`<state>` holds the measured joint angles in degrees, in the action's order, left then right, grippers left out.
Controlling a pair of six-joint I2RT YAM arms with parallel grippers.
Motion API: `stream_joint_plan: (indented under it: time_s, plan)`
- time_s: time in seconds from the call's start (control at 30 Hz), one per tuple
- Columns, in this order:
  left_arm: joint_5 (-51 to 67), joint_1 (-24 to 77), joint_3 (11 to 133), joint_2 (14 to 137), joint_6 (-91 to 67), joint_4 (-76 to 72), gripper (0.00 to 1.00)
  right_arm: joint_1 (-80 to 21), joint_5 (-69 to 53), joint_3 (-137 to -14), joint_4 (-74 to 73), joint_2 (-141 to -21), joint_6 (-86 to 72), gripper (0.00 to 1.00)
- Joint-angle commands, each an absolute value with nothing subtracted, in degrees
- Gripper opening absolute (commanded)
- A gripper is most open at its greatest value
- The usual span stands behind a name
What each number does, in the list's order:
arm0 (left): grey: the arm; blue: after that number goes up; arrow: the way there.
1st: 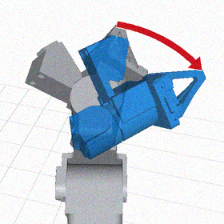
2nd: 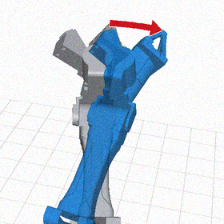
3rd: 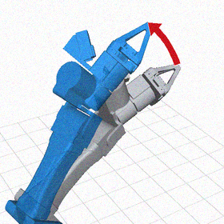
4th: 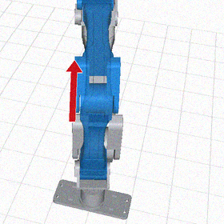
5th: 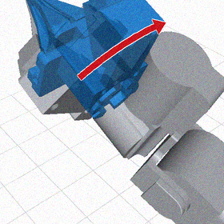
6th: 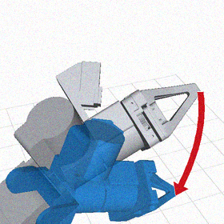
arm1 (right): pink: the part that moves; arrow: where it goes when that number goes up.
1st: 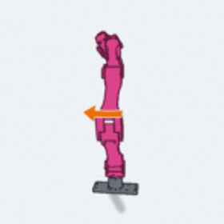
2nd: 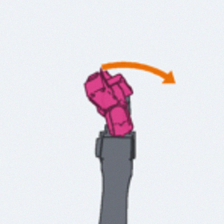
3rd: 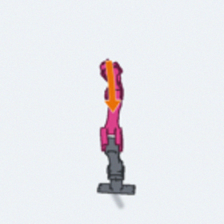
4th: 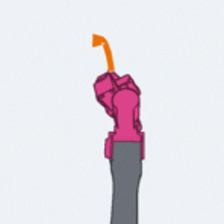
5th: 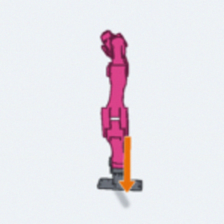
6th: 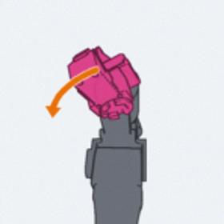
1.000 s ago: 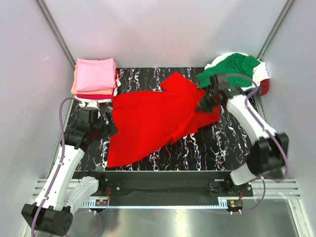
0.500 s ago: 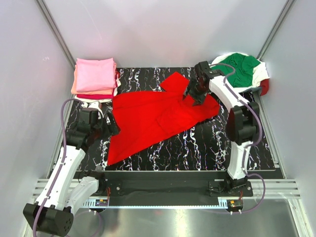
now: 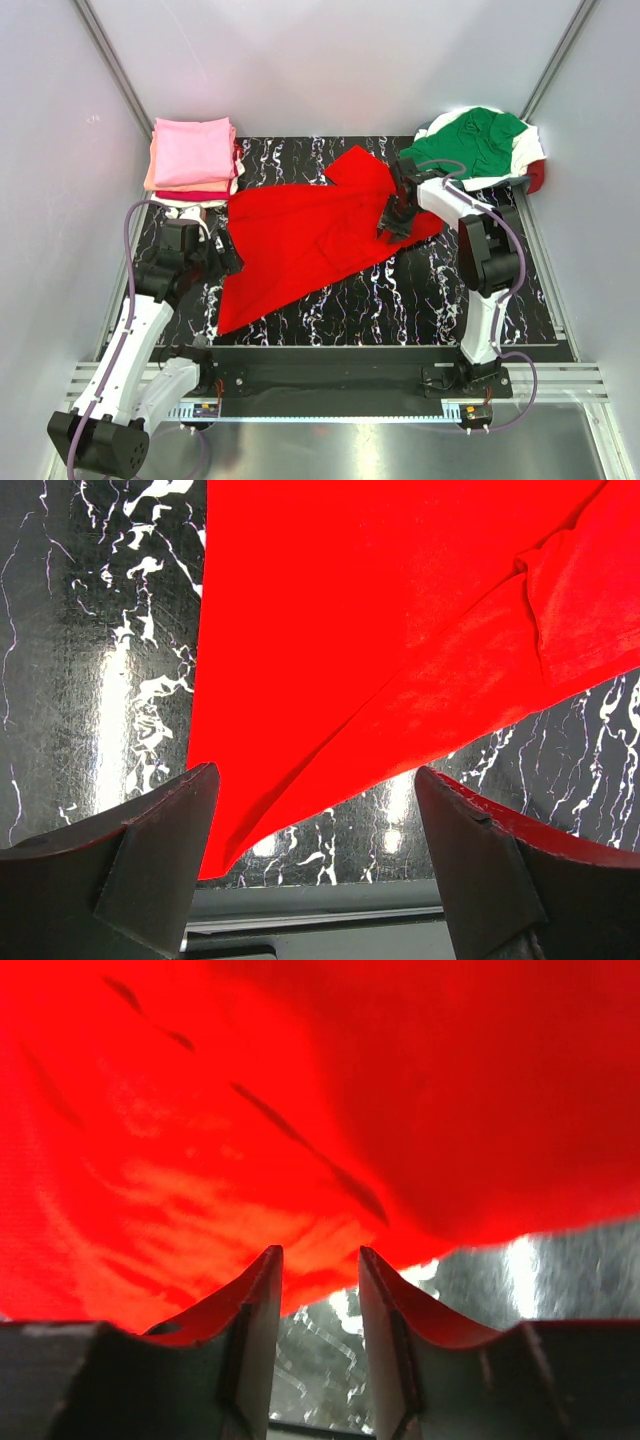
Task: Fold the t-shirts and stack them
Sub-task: Flatten the tshirt out
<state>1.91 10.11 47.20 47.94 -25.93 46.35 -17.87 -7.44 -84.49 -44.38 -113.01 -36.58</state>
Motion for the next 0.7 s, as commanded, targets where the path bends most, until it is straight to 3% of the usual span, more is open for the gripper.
stream_joint_plan:
  time_s: [0.0,0.67]
  plan:
    - [2.7,9.8,47.1,47.5,-25.3,43.7,0.86,-18.2,-5.1,-87.4,-42.2,-115.0,-34.3,0.42]
    - [2.0,9.7,47.0,47.4,-25.5,43.6,0.86,-18.4,-2.5,-82.4,-40.9,-113.8,-34.1,0.42]
